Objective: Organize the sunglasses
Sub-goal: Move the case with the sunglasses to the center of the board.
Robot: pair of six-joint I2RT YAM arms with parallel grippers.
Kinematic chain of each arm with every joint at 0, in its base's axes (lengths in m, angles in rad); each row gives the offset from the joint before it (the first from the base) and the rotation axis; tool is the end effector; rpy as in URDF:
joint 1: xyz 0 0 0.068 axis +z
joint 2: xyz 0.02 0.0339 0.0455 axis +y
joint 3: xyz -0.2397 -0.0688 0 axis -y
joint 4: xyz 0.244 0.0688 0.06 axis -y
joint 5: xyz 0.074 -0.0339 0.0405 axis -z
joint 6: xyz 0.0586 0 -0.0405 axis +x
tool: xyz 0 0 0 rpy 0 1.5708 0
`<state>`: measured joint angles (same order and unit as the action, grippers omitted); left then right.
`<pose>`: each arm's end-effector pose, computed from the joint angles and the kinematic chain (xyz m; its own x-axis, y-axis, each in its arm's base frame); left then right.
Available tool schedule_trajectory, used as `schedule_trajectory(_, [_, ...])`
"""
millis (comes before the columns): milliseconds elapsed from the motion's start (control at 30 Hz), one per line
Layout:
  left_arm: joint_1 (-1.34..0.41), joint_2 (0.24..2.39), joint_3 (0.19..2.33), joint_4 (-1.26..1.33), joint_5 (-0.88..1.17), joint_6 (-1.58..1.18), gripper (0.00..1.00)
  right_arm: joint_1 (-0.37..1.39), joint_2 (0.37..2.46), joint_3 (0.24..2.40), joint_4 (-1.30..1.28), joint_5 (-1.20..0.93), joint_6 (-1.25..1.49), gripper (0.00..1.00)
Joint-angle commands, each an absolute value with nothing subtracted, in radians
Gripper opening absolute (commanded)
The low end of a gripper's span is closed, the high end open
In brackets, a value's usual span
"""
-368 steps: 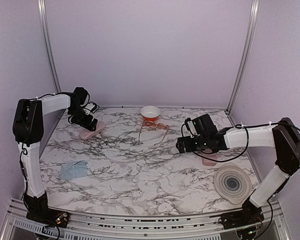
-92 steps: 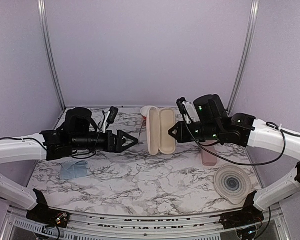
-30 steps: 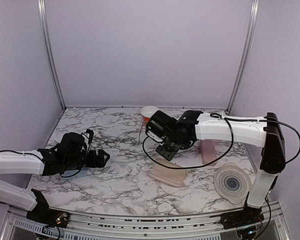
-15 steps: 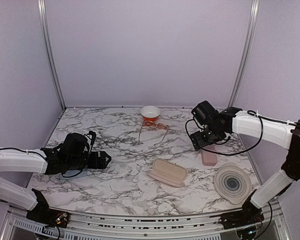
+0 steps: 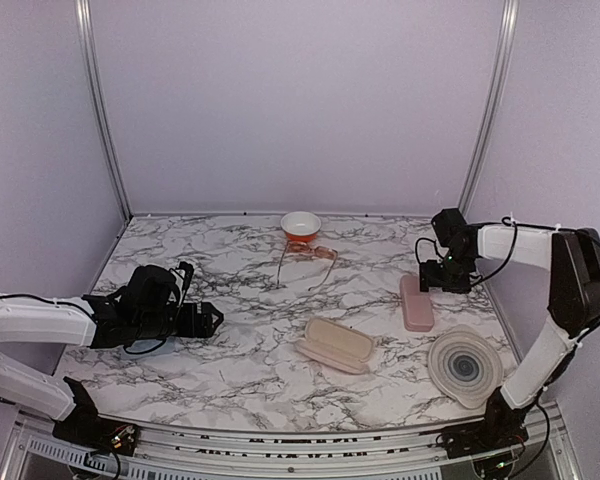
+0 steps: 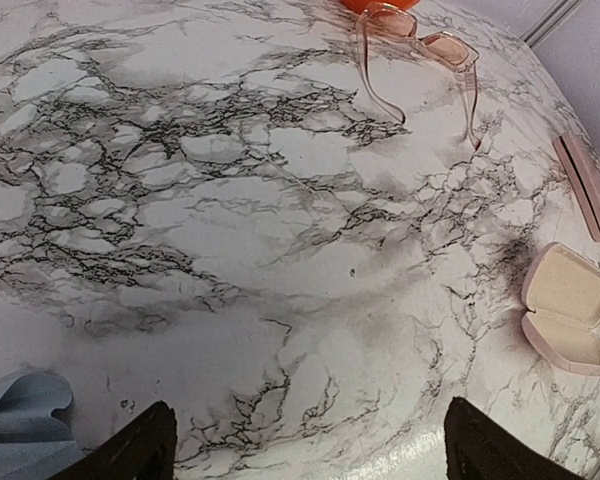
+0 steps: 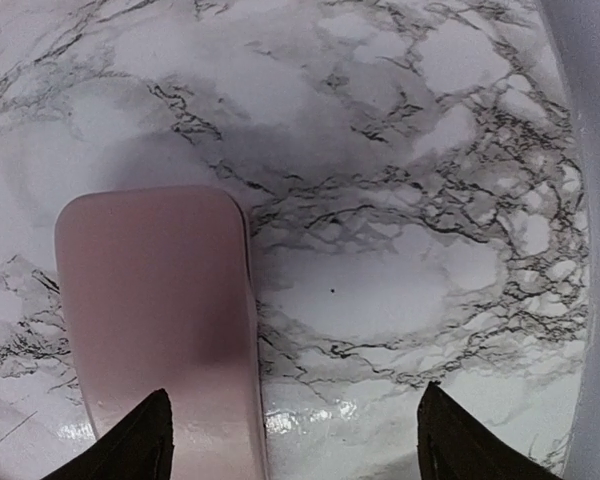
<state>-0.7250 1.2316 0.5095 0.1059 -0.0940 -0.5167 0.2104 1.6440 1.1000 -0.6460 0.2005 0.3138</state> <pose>0.2065 -0.1756 0.1468 -0.6739 -0.0600 -0.7363 0.3105 0.8814 -0.3560 0.3215 0.0567 0.1556 -0.9044 0.1162 -0.4106 0.1544 0.9861 -0.0611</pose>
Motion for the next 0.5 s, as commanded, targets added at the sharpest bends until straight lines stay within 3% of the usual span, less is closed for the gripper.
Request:
schedule_trajectory(0, [-0.717, 1.23, 0.527, 0.118, -0.058, -0.499, 0.9, 0.202, 1.693, 1.085, -0.556, 0.082, 0.306, 0.77])
schedule_trajectory(267, [-0.821, 1.334, 0.645, 0.135, 0.092, -0.513, 0.7, 0.203, 1.717, 1.05, -0.529, -0.029, 0.269, 0.67])
schedule_trajectory(467, [-0.931, 1.489, 0.81, 0.135, 0.089, -0.695, 0.66, 0.207, 1.704, 1.016, -0.494, -0.183, 0.237, 0.61])
